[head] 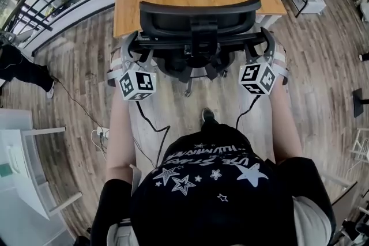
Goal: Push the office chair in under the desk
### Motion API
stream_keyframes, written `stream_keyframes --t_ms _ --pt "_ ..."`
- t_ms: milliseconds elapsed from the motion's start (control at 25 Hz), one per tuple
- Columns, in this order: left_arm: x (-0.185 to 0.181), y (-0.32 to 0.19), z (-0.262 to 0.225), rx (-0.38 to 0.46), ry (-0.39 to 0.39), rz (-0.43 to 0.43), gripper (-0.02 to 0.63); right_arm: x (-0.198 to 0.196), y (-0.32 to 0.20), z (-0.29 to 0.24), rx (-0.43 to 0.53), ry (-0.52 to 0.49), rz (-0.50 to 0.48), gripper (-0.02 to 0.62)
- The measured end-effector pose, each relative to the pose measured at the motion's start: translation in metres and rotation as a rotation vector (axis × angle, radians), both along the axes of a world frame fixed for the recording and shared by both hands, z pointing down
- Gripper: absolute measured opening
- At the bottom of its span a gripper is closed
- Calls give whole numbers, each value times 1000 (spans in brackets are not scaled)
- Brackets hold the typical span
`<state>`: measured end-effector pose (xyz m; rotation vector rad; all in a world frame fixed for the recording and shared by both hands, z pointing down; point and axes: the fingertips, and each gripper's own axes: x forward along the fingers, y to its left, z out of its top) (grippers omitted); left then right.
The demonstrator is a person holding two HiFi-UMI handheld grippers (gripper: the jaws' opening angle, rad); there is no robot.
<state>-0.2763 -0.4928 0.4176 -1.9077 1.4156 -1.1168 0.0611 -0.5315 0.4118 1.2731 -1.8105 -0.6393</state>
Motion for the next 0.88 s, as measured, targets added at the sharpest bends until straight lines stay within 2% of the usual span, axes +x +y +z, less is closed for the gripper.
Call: stream_keyframes --t_ms 440,720,880 --pt "-2 -3 11 45 -3 -13 290 -3 -16 12 42 11 2 293" --pt "5 -43 10 25 3 -31 289 3 -66 9 50 28 9 293" --pt "2 -28 21 42 2 -32 290 -1 -55 21 84 34 29 290"
